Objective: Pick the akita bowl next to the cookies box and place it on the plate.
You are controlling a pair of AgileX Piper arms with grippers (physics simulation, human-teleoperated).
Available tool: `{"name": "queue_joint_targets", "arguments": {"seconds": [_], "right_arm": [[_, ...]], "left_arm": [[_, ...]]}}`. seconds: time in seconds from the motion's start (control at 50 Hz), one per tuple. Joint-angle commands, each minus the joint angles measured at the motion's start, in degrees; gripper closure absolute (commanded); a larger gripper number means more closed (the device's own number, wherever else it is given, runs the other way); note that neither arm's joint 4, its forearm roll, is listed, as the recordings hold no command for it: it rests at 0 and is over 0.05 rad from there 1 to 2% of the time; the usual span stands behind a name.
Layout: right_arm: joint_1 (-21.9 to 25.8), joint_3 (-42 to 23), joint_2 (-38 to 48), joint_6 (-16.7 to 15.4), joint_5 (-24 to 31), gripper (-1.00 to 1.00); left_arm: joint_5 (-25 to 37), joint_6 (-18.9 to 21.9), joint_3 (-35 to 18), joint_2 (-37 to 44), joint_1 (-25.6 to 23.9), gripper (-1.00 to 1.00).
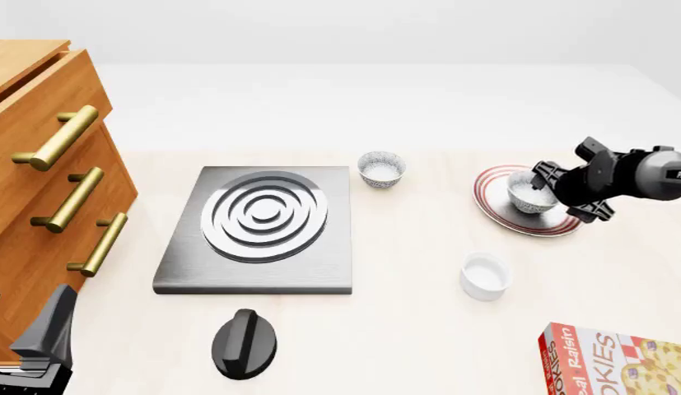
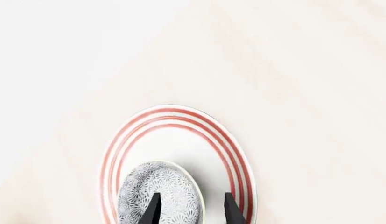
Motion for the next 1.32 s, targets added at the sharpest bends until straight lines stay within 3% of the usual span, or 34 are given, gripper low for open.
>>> {"name": "queue_joint_targets", "arguments": {"seconds": [0.02,0.4,0.58,0.66,0.7,0.8,1.12,1.2,1.32], "right_arm": [[-0.04,1.18,-1.4,-0.06,-0.62,-1.0],[0.67,14.41,-14.53,-1.71,-3.17,-1.0],[1.69,21.95,-20.06,-2.29,-6.91,-1.0],[2.73,26.75,-26.33,-3.37,-8.96,-1.0],[4.36,29.85,-29.3,-1.71,-10.7,-1.0],[5.38,33.34,-32.95,-1.69,-11.93,-1.0],[9.32,49.19,-44.9,3.04,-20.54,-1.0],[9.99,53.53,-48.18,4.93,-23.13,-1.0],[13.25,63.19,-57.62,10.41,-28.26,-1.0]], "left_arm": [[0.0,0.0,0.0,0.0,0.0,-1.0],[0.0,0.0,0.0,0.0,0.0,-1.0],[0.0,0.0,0.0,0.0,0.0,-1.0],[0.0,0.0,0.0,0.0,0.0,-1.0],[0.0,0.0,0.0,0.0,0.0,-1.0],[0.0,0.0,0.0,0.0,0.0,-1.0],[0.0,0.0,0.0,0.0,0.0,-1.0],[0.0,0.0,0.0,0.0,0.0,-1.0],[0.0,0.0,0.0,0.0,0.0,-1.0]]}}
